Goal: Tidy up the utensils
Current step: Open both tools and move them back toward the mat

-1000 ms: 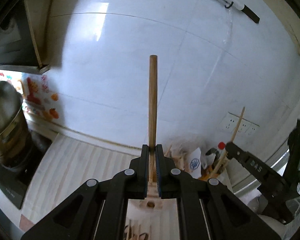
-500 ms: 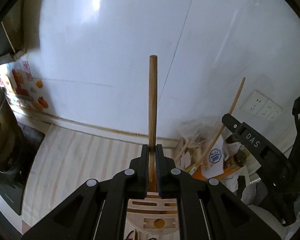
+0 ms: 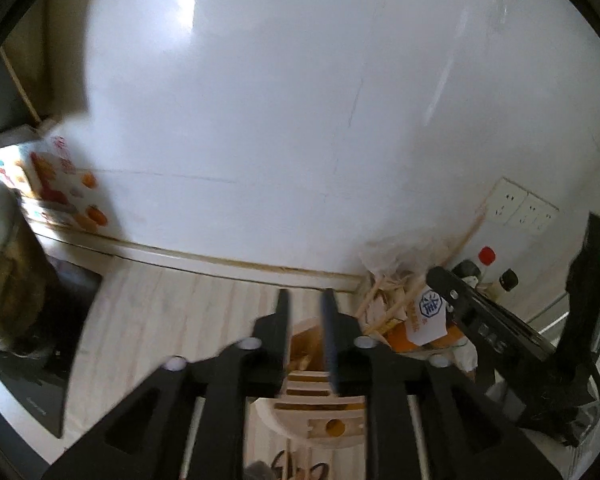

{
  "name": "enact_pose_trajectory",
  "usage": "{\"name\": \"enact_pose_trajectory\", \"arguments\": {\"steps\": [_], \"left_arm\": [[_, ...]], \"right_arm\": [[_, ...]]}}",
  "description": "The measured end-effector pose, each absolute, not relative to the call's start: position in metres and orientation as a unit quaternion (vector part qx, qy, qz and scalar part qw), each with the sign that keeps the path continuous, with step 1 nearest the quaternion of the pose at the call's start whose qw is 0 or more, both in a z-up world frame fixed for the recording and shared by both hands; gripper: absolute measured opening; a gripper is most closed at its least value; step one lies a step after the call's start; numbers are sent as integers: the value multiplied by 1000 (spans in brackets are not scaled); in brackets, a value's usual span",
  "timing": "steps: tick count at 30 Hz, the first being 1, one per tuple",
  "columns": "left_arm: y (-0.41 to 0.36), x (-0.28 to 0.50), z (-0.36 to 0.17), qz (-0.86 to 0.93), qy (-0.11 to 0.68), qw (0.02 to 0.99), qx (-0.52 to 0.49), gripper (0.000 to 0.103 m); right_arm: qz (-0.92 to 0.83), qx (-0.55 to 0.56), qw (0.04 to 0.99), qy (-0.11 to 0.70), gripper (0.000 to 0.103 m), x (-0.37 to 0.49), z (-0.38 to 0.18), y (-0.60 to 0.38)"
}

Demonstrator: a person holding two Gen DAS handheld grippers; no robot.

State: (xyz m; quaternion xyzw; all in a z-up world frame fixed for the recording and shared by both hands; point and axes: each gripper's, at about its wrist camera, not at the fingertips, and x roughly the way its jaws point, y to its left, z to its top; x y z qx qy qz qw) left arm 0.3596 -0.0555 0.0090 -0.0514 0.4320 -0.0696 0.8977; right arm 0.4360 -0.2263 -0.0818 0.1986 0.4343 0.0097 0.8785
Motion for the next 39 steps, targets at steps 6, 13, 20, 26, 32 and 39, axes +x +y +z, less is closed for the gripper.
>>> {"name": "enact_pose_trajectory", "arguments": {"steps": [6,13,20,26,32,39], "left_arm": [[-34,331,22,-30,414,909,-35,78],[-16,303,2,14,423,906,-21,103],[-10,282,-37,31,458,889,0,103],[-11,261,-97,41,509,859,34,103],[-9,245,-177,67,573,812,87,103],[-6,232,-248,76,631,762,124,103]], "right_arm": [[14,203,875,440,52,408,-53,-238],[-16,195,876,441,63,366,-31,-254],[-38,199,876,438,78,318,-41,-261],[-47,187,858,477,78,296,-71,-253],[-41,177,798,574,78,272,-145,-237],[-23,156,700,696,60,249,-257,-201]]}}
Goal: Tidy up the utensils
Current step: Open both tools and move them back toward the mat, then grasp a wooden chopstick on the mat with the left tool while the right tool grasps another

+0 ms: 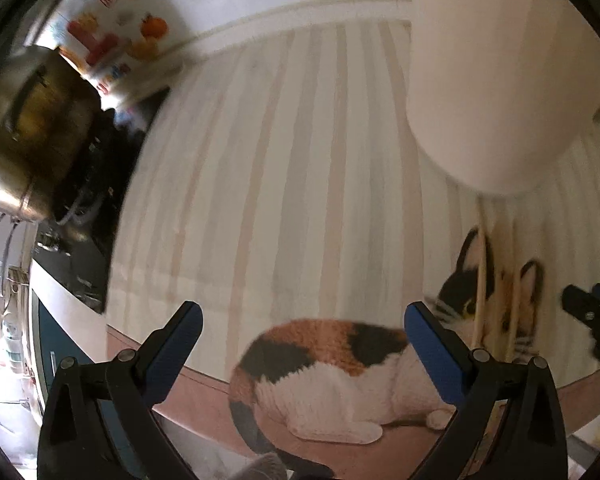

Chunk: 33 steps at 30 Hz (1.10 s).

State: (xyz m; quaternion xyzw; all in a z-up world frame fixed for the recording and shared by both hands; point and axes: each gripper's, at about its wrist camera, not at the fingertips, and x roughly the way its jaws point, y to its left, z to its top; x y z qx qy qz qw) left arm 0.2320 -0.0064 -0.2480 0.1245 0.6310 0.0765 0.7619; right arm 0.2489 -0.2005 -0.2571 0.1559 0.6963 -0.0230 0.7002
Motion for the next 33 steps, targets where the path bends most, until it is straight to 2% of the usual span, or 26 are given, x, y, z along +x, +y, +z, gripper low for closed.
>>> {"name": "enact_pose_trajectory", "arguments": {"steps": [2,5,6,7,8,12,14,16,19,33], "left_arm": [[-9,229,-257,61,645,754,110,102],[-15,227,-264,26,662,746,69,100],[-20,226,-266,9,666,744,52,98],[-24,227,-267,-4,669,742,43,90],[-30,227,-270,-20,674,738,33,80],[-57,227,-285,-61,691,719,32,58],[-67,227,-295,-64,699,711,49,36],[-74,226,-302,-63,703,706,61,20],[-79,224,-302,-61,692,715,76,5],[-20,212,-304,-2,705,708,39,5]], "right_arm": [[-21,144,682,717,57,244,-282,-190],[-15,117,664,738,45,237,-306,-177],[-13,90,678,730,34,235,-304,-171],[-8,67,678,732,24,234,-305,-166],[-7,54,676,735,10,233,-306,-165],[-39,41,675,736,7,226,-308,-186],[-48,49,671,738,7,223,-308,-200],[-57,53,668,740,7,220,-310,-213],[-64,62,665,741,7,215,-310,-229],[-39,99,647,755,7,213,-312,-217]]}}
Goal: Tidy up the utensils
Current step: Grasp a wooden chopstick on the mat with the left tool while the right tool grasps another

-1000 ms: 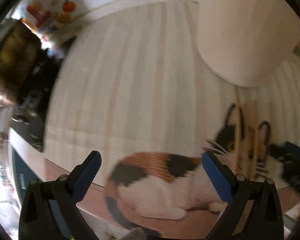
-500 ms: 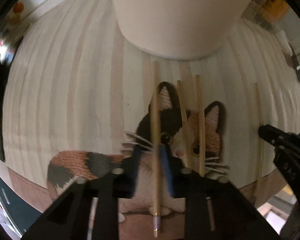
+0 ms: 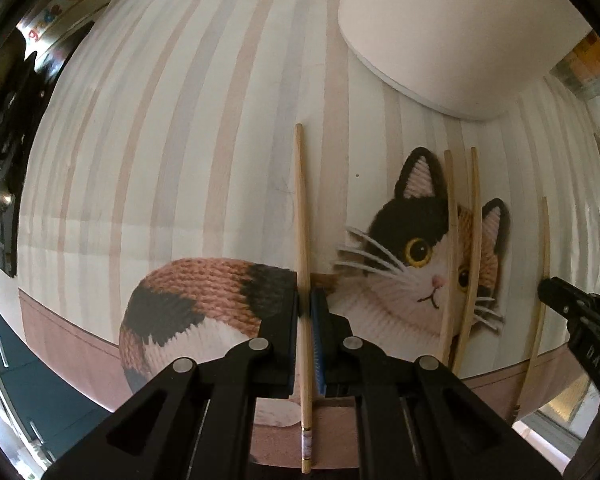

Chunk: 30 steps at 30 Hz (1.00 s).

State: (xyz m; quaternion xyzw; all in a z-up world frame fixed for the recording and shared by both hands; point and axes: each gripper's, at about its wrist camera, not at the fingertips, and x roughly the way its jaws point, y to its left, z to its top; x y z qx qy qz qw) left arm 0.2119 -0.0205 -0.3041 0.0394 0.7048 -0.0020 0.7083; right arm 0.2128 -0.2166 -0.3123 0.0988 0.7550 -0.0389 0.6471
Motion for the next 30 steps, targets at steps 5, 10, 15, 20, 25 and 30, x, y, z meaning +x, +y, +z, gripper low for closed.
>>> {"name": "enact_pose_trajectory", "arguments": {"steps": [5,10,15,20,25,30], "left_arm": [[-28,207,-307,-3,703,710,41,5],[-27,219,-295,-5,705,709,40,5],[-29,226,-296,-6,706,707,42,5],[-32,232,-298,-8,704,708,50,5],[-39,239,-299,-6,703,709,56,5],[-43,246,-301,-7,701,711,58,5]], "right_arm": [[-31,51,633,772,11,209,-313,-202],[-27,42,627,778,17,212,-311,-193],[-35,45,637,769,7,209,-310,-186],[-50,94,635,765,7,214,-310,-194],[-56,79,634,767,8,219,-317,-178],[-55,53,638,766,8,228,-317,-168]]}}
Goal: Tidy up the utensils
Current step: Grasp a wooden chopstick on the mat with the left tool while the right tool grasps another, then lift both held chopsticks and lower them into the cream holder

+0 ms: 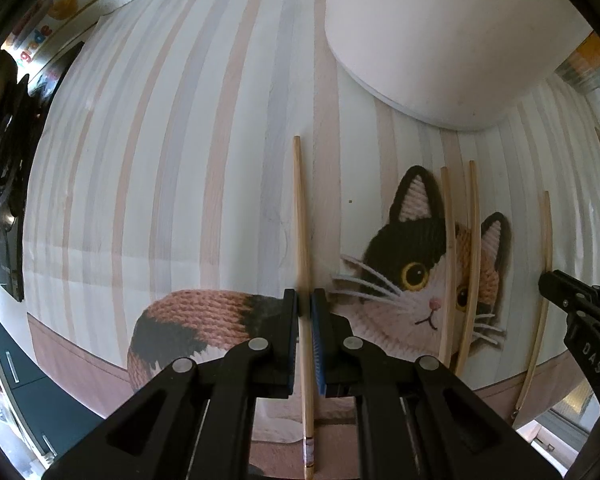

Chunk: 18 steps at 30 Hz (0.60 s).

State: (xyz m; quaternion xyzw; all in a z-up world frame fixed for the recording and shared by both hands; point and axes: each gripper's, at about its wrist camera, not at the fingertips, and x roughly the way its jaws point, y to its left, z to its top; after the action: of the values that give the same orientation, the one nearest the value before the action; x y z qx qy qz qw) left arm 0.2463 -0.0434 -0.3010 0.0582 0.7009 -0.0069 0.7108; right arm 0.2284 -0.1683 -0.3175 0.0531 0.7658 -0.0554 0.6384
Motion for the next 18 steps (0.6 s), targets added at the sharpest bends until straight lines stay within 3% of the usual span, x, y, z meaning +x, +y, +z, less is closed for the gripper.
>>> {"name": "enact_pose_trajectory", "arguments": {"steps": [8,18], "left_arm": [[-38,238,-290,15,676,734,65,4],[-13,250,-205,47,590,805,32,4]], "right_arm": [[-60,56,650,755,7,231,-319,-171],[-62,83,709,698,7,227,-255,-189]]}}
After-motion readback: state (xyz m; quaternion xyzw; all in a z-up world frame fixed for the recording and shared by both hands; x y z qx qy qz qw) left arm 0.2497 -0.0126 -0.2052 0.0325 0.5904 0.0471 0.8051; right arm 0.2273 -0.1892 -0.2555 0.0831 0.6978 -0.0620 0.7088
